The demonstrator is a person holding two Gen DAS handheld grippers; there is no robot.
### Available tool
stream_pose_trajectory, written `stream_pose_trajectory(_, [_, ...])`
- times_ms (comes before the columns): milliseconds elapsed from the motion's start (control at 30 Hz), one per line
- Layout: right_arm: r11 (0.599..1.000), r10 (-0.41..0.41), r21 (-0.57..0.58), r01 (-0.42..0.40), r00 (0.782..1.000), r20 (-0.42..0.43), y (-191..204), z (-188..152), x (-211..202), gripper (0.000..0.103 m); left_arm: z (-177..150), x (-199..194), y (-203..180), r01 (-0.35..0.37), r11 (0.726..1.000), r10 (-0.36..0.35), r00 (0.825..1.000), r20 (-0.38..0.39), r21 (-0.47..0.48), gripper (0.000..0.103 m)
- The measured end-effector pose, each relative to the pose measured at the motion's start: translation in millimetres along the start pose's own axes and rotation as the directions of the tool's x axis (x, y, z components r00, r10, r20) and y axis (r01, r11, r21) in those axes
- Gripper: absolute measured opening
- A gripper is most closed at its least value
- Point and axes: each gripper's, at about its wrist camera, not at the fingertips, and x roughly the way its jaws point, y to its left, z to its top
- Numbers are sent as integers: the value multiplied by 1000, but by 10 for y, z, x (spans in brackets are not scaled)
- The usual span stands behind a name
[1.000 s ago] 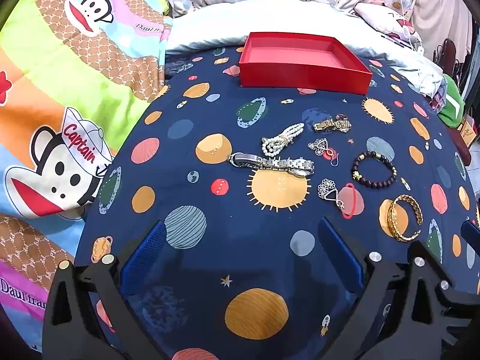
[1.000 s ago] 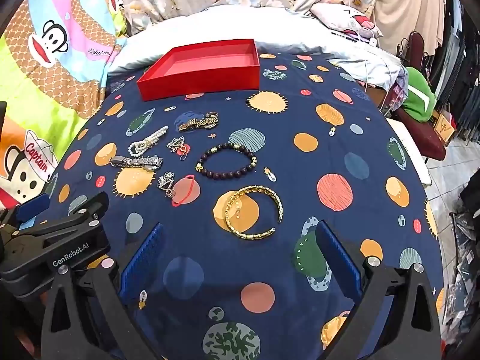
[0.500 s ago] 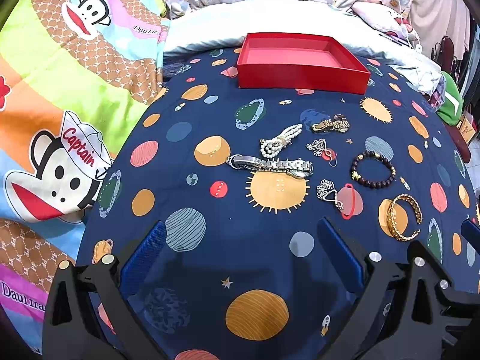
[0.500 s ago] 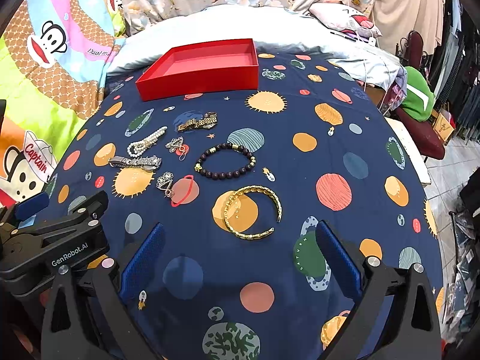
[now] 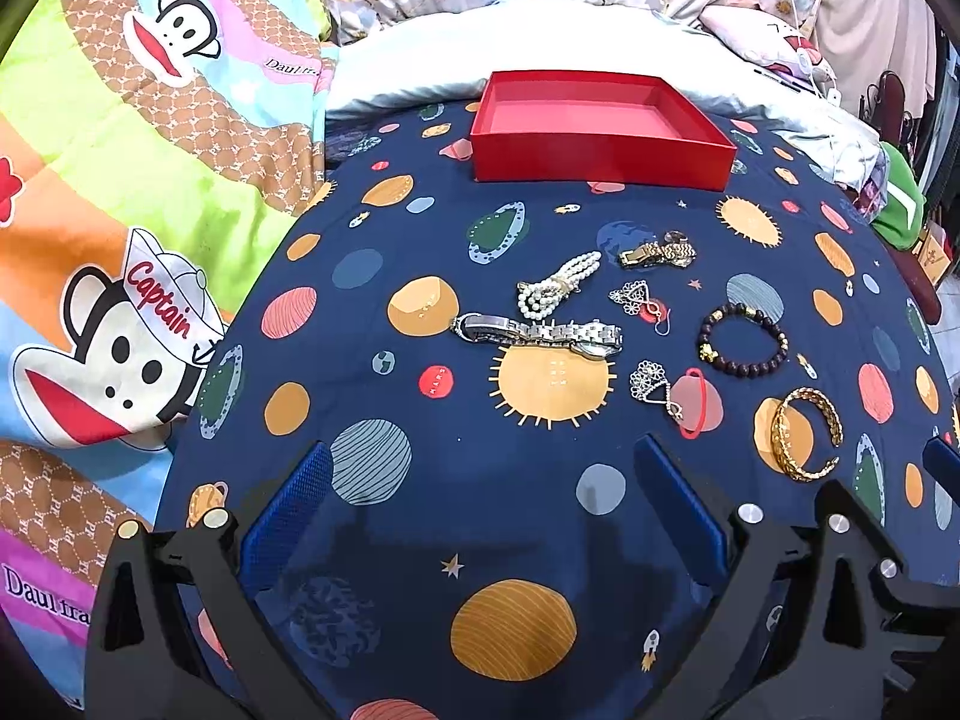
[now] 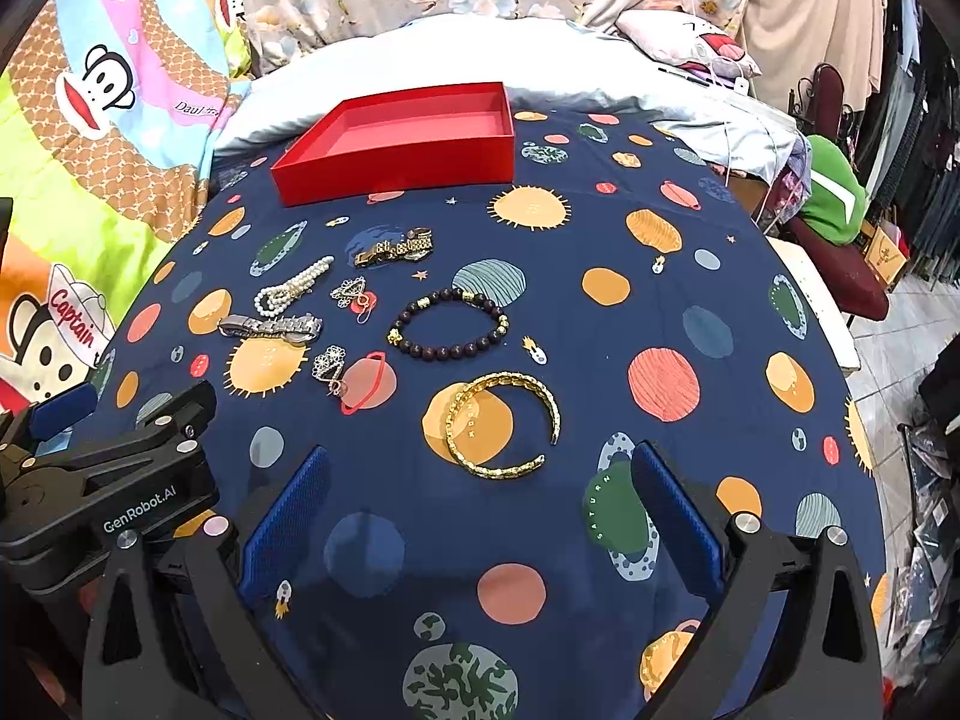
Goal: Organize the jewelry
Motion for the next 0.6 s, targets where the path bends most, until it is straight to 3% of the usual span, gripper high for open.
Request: stream_pose_trajectory(600, [1000,2,-3,-2,1000,13,47,35,67,98,12,95,40,-1,1000,1,1000,-1,-9,98])
